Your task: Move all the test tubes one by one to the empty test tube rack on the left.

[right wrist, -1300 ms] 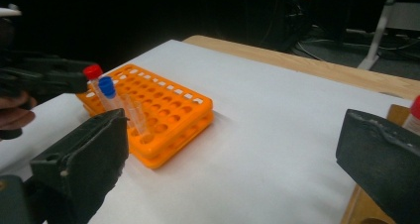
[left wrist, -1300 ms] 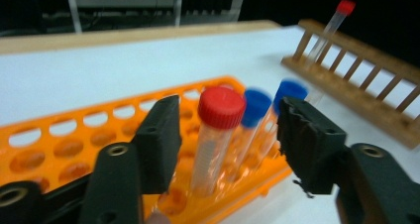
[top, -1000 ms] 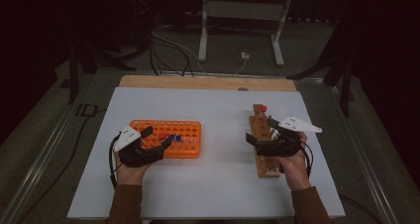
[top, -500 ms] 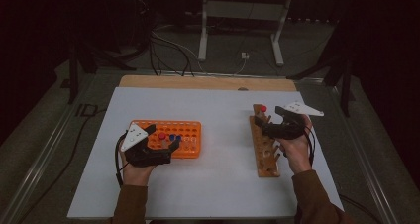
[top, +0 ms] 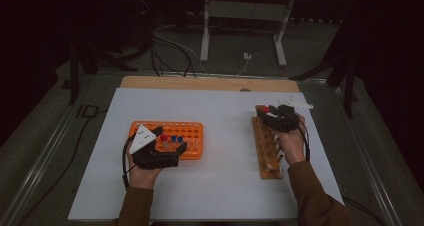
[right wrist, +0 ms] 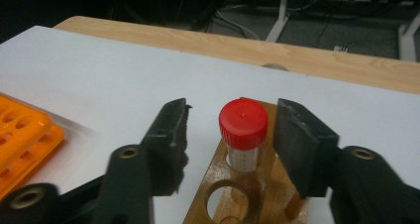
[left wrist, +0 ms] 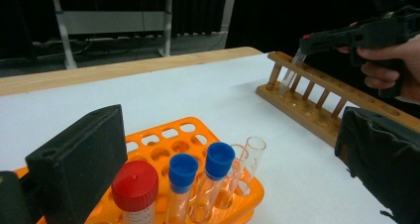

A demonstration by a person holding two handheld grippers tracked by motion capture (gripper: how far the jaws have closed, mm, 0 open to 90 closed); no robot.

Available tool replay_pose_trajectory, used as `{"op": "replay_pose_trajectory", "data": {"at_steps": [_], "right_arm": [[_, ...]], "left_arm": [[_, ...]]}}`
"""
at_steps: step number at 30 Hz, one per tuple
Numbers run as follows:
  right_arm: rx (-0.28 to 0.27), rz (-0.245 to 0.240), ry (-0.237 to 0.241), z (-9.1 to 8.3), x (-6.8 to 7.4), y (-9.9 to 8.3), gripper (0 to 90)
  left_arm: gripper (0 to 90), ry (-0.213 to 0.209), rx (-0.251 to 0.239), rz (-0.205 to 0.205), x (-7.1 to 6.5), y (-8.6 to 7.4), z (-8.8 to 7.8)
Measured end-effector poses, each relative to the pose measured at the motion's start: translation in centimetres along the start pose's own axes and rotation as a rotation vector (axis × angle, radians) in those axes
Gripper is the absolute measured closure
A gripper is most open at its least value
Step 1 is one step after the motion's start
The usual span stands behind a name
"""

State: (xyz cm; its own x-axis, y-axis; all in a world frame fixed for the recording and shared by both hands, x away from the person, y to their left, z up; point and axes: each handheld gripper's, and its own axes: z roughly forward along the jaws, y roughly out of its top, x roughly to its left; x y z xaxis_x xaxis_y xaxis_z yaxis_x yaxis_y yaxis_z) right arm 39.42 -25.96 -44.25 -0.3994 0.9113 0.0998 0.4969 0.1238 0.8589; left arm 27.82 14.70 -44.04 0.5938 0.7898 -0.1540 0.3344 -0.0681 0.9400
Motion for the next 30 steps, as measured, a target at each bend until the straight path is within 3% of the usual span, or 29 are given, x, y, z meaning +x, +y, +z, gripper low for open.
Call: {"op": "replay_pose_trajectory", "data": {"at_steps": [11,24,30], "right_arm": [[0.040,0.004,-0.035,1.2,0.0,-0.2,69.2],[-0.053,-0.015,-0.028,-1.5,0.2,0.9,69.8],[-0.108,-0.052,-0.027,-3.4,0.6,1.9,69.8]], "left_arm": [[0.4,-0.004,0.006,0.007,-0.2,0.0,0.2],[0.4,0.002,0.005,0.007,-0.4,-0.1,0.3],[0.5,-0.001,0.000,0.009,-0.5,0.0,0.3]]}}
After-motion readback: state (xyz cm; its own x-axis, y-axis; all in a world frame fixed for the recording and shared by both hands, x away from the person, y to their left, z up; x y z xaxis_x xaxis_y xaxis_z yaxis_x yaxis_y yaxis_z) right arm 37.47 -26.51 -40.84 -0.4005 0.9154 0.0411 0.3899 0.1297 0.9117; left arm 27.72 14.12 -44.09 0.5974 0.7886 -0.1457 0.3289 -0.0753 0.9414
